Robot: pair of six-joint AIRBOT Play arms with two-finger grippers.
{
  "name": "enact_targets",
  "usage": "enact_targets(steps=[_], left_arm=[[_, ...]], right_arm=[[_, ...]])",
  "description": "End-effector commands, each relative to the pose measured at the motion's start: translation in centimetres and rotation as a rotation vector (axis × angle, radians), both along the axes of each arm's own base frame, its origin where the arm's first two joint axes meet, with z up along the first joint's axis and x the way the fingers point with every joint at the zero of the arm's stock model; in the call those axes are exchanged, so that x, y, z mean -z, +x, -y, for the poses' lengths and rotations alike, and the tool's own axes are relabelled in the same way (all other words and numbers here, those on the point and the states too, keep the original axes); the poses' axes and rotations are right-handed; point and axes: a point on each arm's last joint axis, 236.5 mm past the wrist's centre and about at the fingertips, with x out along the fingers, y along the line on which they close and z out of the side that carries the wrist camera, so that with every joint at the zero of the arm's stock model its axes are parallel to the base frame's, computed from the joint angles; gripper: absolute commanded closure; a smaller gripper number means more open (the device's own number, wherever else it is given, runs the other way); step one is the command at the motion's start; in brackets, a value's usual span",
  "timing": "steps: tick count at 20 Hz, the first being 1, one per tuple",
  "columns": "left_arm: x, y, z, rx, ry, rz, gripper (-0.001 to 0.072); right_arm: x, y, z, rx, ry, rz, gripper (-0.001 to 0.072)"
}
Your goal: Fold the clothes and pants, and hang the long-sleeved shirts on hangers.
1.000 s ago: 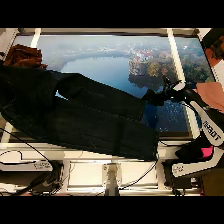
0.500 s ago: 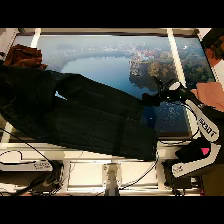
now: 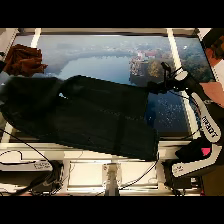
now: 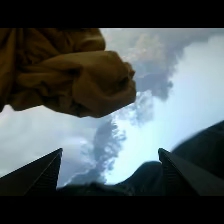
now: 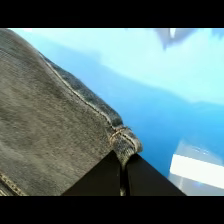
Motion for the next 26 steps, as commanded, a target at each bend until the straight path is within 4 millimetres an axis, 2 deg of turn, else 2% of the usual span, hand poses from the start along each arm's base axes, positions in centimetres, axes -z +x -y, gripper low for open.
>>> enact_targets(steps=[1,3,5,7,8,10,13,15,17,18,19,21,23,26], left_arm=[[0.1,-0.2,-1.7,-0.037,0.056,-0.004,0.0018],[0.0,-0.2,-2.2,-0.093,0.01,0.004,0.0019],[1.1,-1.5,-3.4,-0.155,-0.005,-0.06,0.0019],[3.6,-4.6,-5.0,-0.175,0.048,-0.208,0.004],[4.9,-6.3,-5.5,-0.186,0.036,-0.27,0.0075],[7.9,-9.3,-5.8,-0.215,-0.066,-0.354,0.0088],[13.8,-14.1,-4.3,-0.226,-0.236,-0.492,0.0088],[16.8,-15.6,-2.3,-0.146,-0.267,-0.545,0.0083],[18.7,-15.6,-1.1,-0.087,-0.237,-0.556,0.0062],[19.1,-15.0,-1.5,-0.103,-0.213,-0.537,0.005],[19.3,-14.0,-2.1,-0.127,-0.186,-0.5,0.0004],[18.9,-11.9,-3.3,-0.177,-0.155,-0.41,0.0005],[18.1,-9.2,-3.9,-0.229,-0.195,-0.295,0.0008],[18.4,-6.6,-2.2,-0.185,-0.282,-0.214,0.0013]], right_arm=[[-1.8,1.5,0.4,0.015,0.0,0.053,0.069],[-1.7,1.6,0.7,0.019,-0.009,0.055,0.069],[-1.5,2.1,1.9,0.067,-0.034,0.059,0.069],[-1.7,2.8,3.4,0.13,-0.043,0.071,0.0691],[-1.8,3.2,4.2,0.166,-0.038,0.074,0.069],[-1.8,3.2,5.7,0.21,-0.033,0.067,0.069],[-1.7,3.2,6.8,0.235,-0.03,0.059,0.069],[-1.7,3.3,6.9,0.237,-0.03,0.062,0.069],[-1.8,3.2,6.8,0.238,-0.026,0.061,0.069],[-1.8,3.3,6.7,0.24,-0.021,0.061,0.069],[-1.9,3.3,6.6,0.243,-0.012,0.061,0.069],[-2.1,3.5,6.2,0.252,0.009,0.063,0.0691],[-2.2,3.5,6.1,0.254,0.017,0.063,0.069],[-2.4,3.6,5.9,0.259,0.03,0.063,0.069]])
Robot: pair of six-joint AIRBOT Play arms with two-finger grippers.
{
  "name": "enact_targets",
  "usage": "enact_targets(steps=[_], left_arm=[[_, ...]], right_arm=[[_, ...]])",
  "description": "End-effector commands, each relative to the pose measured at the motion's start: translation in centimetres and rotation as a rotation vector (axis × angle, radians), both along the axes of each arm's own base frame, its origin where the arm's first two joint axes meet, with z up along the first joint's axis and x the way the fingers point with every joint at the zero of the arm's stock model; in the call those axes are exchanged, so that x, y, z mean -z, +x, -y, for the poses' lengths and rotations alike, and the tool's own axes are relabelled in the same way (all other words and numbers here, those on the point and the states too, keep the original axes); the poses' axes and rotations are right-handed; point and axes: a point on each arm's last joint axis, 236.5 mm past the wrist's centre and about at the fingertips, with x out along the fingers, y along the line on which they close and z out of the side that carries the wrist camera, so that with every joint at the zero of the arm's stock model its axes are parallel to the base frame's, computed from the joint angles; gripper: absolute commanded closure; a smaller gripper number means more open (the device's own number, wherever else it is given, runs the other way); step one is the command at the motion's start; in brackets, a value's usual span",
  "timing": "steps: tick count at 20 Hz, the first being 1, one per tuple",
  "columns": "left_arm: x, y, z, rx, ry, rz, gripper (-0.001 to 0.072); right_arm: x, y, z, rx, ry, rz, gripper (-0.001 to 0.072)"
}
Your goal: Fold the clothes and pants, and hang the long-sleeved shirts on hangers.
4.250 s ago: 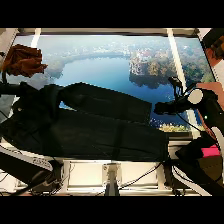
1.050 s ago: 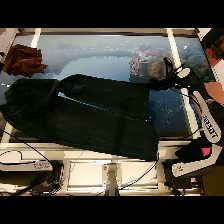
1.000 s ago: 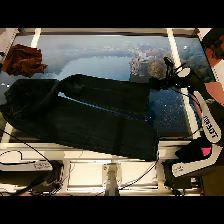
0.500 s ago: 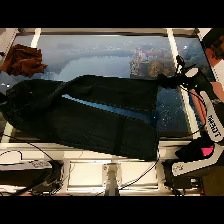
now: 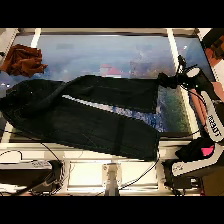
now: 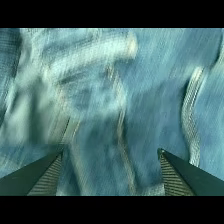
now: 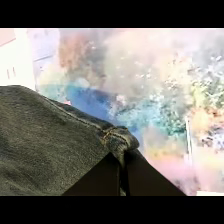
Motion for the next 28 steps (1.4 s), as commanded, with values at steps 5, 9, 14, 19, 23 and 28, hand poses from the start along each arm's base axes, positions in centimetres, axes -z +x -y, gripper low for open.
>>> enact_targets(steps=[5,9,14,19,23,28], left_arm=[[2.3,3.8,3.5,0.052,-0.074,0.054,0.0027],[0.1,4.5,5.2,0.127,-0.095,0.066,0.0656],[-10.4,8.3,4.1,0.157,-0.018,0.273,0.0656],[-20.3,13.0,-0.3,-0.044,0.071,0.614,0.0656],[-20.3,14.9,-2.3,-0.095,0.179,0.671,0.0655],[-14.9,18.0,-2.4,-0.116,0.217,0.623,0.0654]], right_arm=[[-0.3,0.1,-0.3,0.005,0.016,0.004,0.069],[-1.1,0.2,0.1,0.002,-0.006,0.024,0.069],[-2.4,0.5,2.1,-0.008,-0.12,0.079,0.069],[-2.4,0.5,2.4,-0.012,-0.14,0.082,0.069],[-1.6,-0.9,2.3,-0.055,-0.157,0.025,0.069],[-1.3,-1.6,2.0,-0.072,-0.154,-0.001,0.069]])
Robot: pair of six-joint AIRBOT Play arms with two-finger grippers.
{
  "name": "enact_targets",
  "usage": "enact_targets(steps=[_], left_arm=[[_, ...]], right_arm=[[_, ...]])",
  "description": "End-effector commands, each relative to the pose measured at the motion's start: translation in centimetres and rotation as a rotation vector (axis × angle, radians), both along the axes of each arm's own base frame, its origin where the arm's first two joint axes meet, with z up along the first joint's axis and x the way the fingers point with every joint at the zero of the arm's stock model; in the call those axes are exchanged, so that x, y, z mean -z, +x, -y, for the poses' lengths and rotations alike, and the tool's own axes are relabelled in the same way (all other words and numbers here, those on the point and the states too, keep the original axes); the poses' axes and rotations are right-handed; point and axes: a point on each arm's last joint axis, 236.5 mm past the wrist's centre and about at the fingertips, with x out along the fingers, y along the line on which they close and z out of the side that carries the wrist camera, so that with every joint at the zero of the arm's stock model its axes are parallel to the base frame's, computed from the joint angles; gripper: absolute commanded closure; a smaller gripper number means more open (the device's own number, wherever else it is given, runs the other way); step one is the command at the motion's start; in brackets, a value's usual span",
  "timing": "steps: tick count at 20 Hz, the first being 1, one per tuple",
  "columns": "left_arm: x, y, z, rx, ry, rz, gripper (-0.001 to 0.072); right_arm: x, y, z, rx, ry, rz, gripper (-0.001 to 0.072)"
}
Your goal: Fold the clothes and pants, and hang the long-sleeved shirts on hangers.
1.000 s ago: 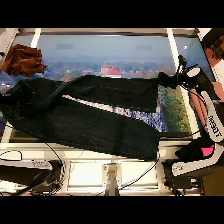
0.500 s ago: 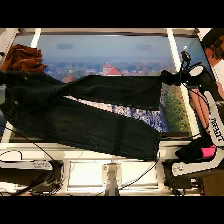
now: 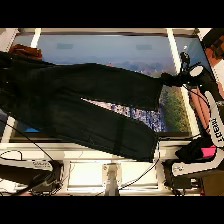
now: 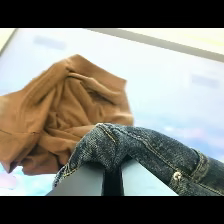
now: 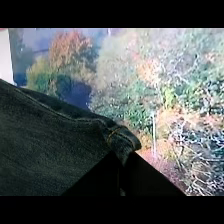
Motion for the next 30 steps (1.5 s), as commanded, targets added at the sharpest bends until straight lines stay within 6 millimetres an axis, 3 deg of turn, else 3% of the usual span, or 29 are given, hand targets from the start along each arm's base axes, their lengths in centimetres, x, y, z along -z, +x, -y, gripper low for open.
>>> enact_targets(steps=[1,4,5,6,7,10,13,16,18,22,24,27,30], left_arm=[[3.2,2.2,-1.2,-0.076,0.033,-0.007,0.0653],[6.8,3.5,-1.9,-0.136,0.041,-0.034,0.0639],[8.1,3.9,-1.9,-0.146,0.041,-0.046,0.0461],[9.2,4.2,-1.8,-0.148,0.037,-0.059,0.0179],[10.1,4.3,-1.7,-0.15,0.034,-0.069,-0.0008],[10.3,4.4,-1.8,-0.155,0.036,-0.071,0.0007],[6.1,3.0,-3.7,-0.185,0.083,-0.023,0.0007],[1.0,-0.2,-5.1,-0.15,0.132,-0.005,0.0008],[0.8,-3.7,-5.0,-0.057,0.144,-0.099,0.0009],[7.7,-14.8,-7.9,-0.095,-0.108,-0.46,0.0009],[10.7,-18.9,-8.4,-0.112,-0.272,-0.552,0.0008],[14.1,-22.2,-8.7,-0.103,-0.401,-0.625,-0.0001],[16.9,-22.6,-8.5,-0.089,-0.462,-0.66,-0.0001]], right_arm=[[0.2,-0.5,-0.1,-0.013,-0.004,-0.02,0.069],[0.2,-0.4,0.0,-0.012,-0.007,-0.016,0.069],[0.1,-0.3,0.0,-0.009,-0.009,-0.01,0.069],[0.1,-0.1,0.1,-0.005,-0.01,-0.003,0.069],[0.0,0.0,0.2,-0.003,-0.012,0.001,0.069],[-0.1,0.2,0.3,0.001,-0.017,0.012,0.069],[-0.1,0.3,0.4,0.002,-0.019,0.014,0.069],[-0.1,0.5,0.6,0.005,-0.028,0.024,0.069],[-0.1,0.5,0.6,0.005,-0.028,0.024,0.069],[-0.1,0.4,0.5,0.002,-0.025,0.017,0.069],[0.0,0.3,0.4,0.001,-0.022,0.013,0.069],[-0.1,0.3,0.3,0.003,-0.013,0.013,0.069],[-0.2,0.4,0.0,0.011,0.005,0.016,0.069]])
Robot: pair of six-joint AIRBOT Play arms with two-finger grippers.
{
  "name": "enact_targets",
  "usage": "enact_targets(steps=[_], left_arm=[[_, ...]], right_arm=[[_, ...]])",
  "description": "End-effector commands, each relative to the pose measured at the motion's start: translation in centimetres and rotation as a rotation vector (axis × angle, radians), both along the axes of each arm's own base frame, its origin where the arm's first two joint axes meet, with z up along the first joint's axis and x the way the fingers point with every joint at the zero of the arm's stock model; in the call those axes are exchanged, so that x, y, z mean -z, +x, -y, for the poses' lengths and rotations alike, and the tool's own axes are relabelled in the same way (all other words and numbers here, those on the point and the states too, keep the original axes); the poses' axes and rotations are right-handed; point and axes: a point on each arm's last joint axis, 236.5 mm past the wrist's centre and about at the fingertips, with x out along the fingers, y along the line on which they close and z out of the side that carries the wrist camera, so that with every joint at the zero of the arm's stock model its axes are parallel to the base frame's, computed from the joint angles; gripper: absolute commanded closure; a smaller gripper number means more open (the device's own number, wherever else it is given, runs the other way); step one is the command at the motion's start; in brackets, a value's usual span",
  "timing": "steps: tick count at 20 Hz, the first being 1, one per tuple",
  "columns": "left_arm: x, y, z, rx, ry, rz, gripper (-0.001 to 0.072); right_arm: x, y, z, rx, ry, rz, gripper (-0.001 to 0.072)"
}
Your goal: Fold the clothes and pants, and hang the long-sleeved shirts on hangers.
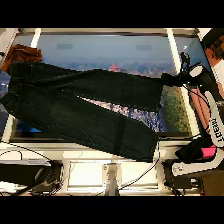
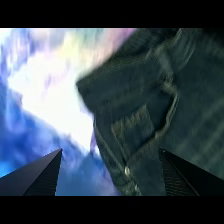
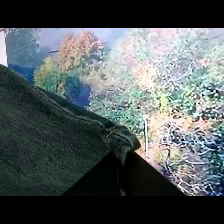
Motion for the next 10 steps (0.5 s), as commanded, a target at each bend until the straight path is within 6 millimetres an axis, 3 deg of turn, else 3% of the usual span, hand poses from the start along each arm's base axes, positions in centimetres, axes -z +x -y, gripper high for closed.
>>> enact_targets(steps=[1,5,8,9,10], left_arm=[[3.8,-1.9,1.1,0.005,-0.129,-0.081,-0.0001],[7.0,0.7,2.3,0.025,-0.164,-0.077,0.0001],[7.6,4.2,3.3,0.021,-0.171,-0.012,0.0039],[7.7,4.9,3.4,0.024,-0.154,-0.006,0.0156],[7.6,5.5,3.7,0.032,-0.137,-0.004,0.0331]], right_arm=[[-0.3,0.2,-0.5,0.01,0.029,0.005,0.069],[-0.5,0.3,-0.9,0.018,0.052,0.01,0.069],[-0.6,0.4,-1.0,0.021,0.064,0.013,0.069],[-0.6,0.4,-1.0,0.021,0.064,0.013,0.069],[-0.6,0.4,-1.0,0.021,0.063,0.013,0.069]])
